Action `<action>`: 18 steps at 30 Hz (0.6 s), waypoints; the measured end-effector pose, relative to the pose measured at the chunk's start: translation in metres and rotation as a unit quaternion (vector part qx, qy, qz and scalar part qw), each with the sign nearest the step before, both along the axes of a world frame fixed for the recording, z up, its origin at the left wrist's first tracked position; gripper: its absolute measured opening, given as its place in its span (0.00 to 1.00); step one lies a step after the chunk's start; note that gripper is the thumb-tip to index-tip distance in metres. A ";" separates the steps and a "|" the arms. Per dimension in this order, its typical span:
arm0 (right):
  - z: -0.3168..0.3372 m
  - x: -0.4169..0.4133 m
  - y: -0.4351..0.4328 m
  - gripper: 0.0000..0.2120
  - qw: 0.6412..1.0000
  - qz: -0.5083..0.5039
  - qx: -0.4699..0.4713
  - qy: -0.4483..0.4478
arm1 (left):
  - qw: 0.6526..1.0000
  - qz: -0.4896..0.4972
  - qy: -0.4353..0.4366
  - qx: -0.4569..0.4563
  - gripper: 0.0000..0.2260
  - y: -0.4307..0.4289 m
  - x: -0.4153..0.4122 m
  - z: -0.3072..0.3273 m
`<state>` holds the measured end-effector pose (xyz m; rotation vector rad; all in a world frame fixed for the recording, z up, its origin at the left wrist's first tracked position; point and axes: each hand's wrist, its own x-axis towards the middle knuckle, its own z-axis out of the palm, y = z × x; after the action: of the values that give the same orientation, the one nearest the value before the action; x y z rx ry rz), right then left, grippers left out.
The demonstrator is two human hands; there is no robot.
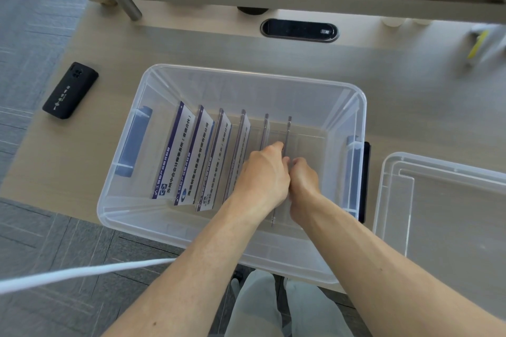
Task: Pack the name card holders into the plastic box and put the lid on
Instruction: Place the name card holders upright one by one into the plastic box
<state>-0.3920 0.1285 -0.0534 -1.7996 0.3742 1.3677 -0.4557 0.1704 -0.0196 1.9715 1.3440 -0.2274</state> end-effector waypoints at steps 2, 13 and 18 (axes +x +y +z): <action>0.002 0.000 -0.001 0.15 1.000 0.002 -0.001 0.001 | 1.000 -0.002 -0.001 0.001 0.17 0.000 0.000 0.000; 0.006 -0.001 -0.001 0.15 1.000 0.017 -0.002 -0.006 | 1.000 0.002 -0.002 -0.003 0.15 0.001 -0.001 0.000; 0.007 -0.001 -0.001 0.15 1.000 0.013 -0.006 -0.007 | 1.000 0.004 -0.003 -0.006 0.16 0.001 -0.001 0.001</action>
<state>-0.3927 0.1275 -0.0459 -1.8296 0.3530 1.3729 -0.4568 0.1712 -0.0188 1.9556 1.3437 -0.2243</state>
